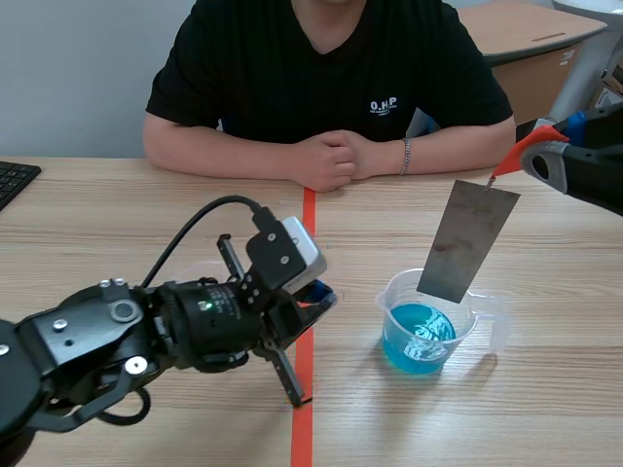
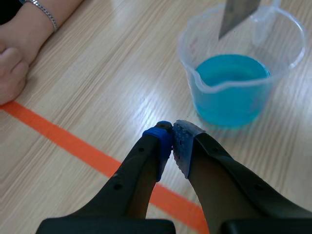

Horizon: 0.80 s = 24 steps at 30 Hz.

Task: Do the redox reaction experiment.
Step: 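Point at the plate with the left hand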

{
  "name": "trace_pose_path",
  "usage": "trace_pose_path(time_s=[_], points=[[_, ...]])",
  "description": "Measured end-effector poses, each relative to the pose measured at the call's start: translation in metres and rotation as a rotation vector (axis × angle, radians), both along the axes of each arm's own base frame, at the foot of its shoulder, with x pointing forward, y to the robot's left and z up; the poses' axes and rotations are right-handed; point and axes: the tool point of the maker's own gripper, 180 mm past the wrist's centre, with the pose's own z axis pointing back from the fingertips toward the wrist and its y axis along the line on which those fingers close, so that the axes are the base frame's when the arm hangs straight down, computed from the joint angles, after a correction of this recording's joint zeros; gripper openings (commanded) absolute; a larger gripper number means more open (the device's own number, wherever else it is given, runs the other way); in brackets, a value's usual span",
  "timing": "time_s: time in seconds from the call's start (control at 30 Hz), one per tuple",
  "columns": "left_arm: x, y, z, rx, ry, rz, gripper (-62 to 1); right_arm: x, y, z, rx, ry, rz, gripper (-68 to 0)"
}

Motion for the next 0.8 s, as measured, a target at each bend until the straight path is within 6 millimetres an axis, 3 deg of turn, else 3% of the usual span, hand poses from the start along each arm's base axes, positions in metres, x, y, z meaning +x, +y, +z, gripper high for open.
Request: trace_pose_path(time_s=[0.33,0.6,0.8], points=[[-0.044,0.080,0.033,-0.012,0.017,0.095,-56.3,0.000,0.000,0.000,-0.001,0.000,0.000,-66.0],[-0.110,0.135,0.016,0.065,0.146,0.158,-56.3,0.000,0.000,-0.001,-0.005,-0.001,0.000,-66.0],[-0.146,0.167,0.004,0.096,0.221,0.276,-56.3,0.000,-0.002,-0.006,-0.028,-0.010,-0.016,-66.0]])
